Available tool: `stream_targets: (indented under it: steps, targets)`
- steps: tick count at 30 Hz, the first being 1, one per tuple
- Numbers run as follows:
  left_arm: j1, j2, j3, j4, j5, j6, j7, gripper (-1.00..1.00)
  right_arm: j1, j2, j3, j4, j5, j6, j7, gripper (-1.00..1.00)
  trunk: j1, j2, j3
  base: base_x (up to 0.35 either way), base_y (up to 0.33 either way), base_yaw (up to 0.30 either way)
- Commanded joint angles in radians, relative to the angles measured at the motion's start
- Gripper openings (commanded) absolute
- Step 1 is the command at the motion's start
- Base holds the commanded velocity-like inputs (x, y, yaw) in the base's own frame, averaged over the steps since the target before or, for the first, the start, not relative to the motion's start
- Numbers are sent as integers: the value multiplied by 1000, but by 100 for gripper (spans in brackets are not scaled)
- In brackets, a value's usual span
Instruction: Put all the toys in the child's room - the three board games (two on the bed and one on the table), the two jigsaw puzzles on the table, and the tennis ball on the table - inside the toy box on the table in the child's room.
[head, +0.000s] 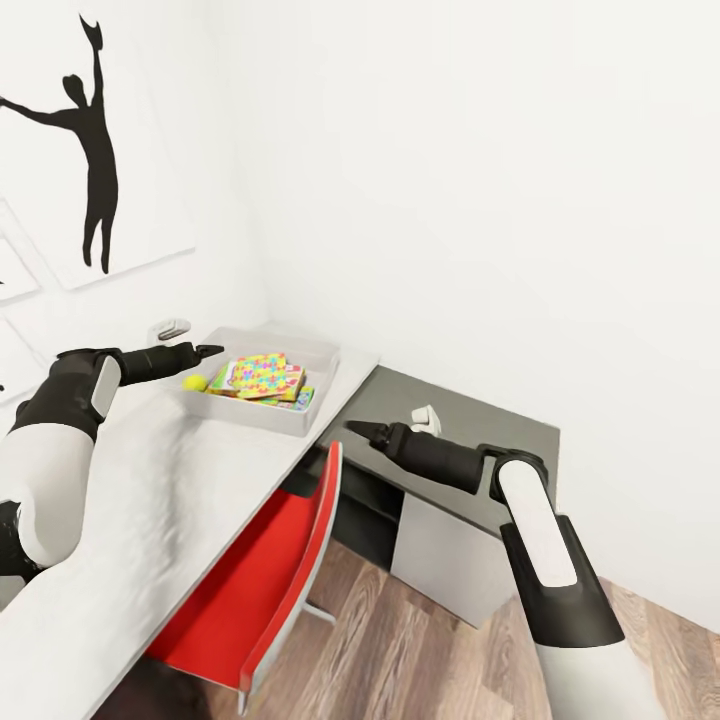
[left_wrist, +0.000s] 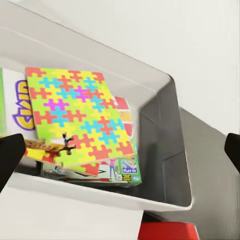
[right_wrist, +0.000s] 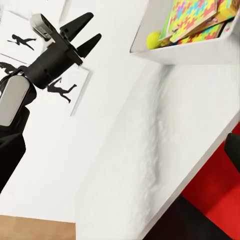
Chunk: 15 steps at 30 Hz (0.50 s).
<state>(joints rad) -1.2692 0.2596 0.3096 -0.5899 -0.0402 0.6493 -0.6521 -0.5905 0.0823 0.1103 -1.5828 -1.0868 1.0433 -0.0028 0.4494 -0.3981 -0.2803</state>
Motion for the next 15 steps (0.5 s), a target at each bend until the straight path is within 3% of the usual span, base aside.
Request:
stream_targets:
  steps: [1,11,15]
  targets:
    - [-1,0,5,-1,-4,7,-6,100,-1,1,-1,0,1,4,0,100,1,-2,-1,-20,12,-207]
    - [-1,0,5,-1,-4,7,-6,100,-1,1,-2,0,1,4,0,100,1,-2,11,-5,3,-201]
    - [-1,0,5,-1,-4,7,-6,100,-1,1,-6,-1,1,4,1,100,1,-2,13,0,0,-73]
